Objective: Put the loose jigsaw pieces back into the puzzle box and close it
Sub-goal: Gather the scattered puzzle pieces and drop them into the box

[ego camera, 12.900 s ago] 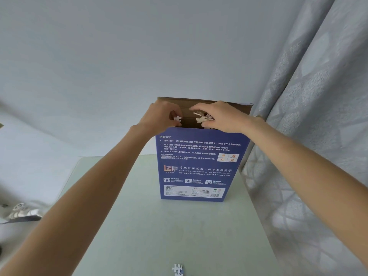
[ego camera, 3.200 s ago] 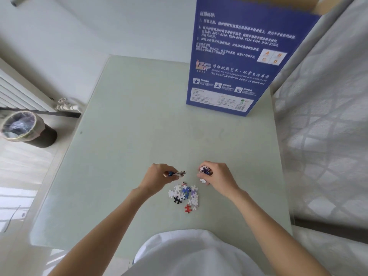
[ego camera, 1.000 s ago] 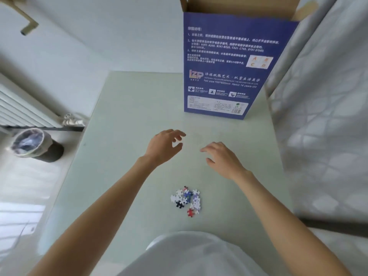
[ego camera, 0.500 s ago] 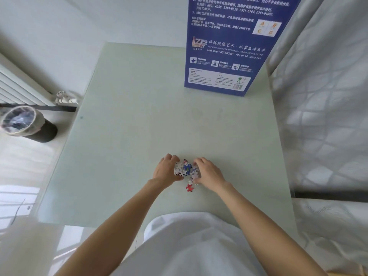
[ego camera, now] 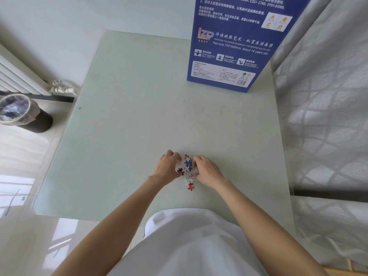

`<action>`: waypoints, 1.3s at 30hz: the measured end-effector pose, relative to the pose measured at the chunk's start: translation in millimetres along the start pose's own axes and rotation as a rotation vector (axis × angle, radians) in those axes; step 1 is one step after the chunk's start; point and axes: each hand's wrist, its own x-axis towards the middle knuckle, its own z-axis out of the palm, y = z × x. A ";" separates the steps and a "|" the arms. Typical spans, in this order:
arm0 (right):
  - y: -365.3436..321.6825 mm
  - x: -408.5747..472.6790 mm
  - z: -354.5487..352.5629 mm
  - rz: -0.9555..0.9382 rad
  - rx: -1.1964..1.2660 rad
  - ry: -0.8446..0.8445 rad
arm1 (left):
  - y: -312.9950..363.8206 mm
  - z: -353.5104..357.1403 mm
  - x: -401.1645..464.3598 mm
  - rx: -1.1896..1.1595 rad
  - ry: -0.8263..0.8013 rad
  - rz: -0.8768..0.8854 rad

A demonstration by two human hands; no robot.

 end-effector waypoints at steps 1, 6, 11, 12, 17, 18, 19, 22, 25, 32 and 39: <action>-1.2 -0.3 -0.1 -0.006 -0.003 0.001 | 0.1 -0.8 0.3 -0.001 -0.005 0.002; -0.3 -1.5 -0.4 0.027 0.041 -0.023 | -0.1 -4.2 1.5 -0.022 -0.028 -0.005; 8.2 -10.1 1.7 0.065 0.174 0.046 | -2.9 -3.6 -0.1 -0.050 -0.042 -0.016; 10.8 -13.4 1.8 0.082 0.223 0.072 | -3.6 -3.7 -1.1 -0.058 -0.044 -0.017; 16.0 -31.1 12.8 0.108 0.229 0.122 | -17.1 -4.7 -9.2 -0.139 -0.010 -0.062; 14.4 -33.2 17.4 0.093 0.178 0.122 | -20.6 -4.2 -11.4 -0.152 0.003 -0.076; 12.3 -33.9 21.1 0.081 0.144 0.134 | -23.3 -3.9 -13.9 -0.161 0.014 -0.082; 5.8 -32.1 25.0 0.080 0.143 0.173 | -24.3 -2.1 -20.5 -0.195 0.031 -0.090; 4.4 -28.6 22.3 0.099 0.136 0.176 | -15.3 2.5 -20.5 -0.258 0.035 -0.102; 6.9 -18.2 14.8 0.103 0.121 0.042 | -3.7 3.8 -15.5 -0.122 0.055 -0.084; -0.7 6.4 3.9 0.005 0.194 0.071 | -0.7 9.9 -18.3 -0.124 0.059 -0.104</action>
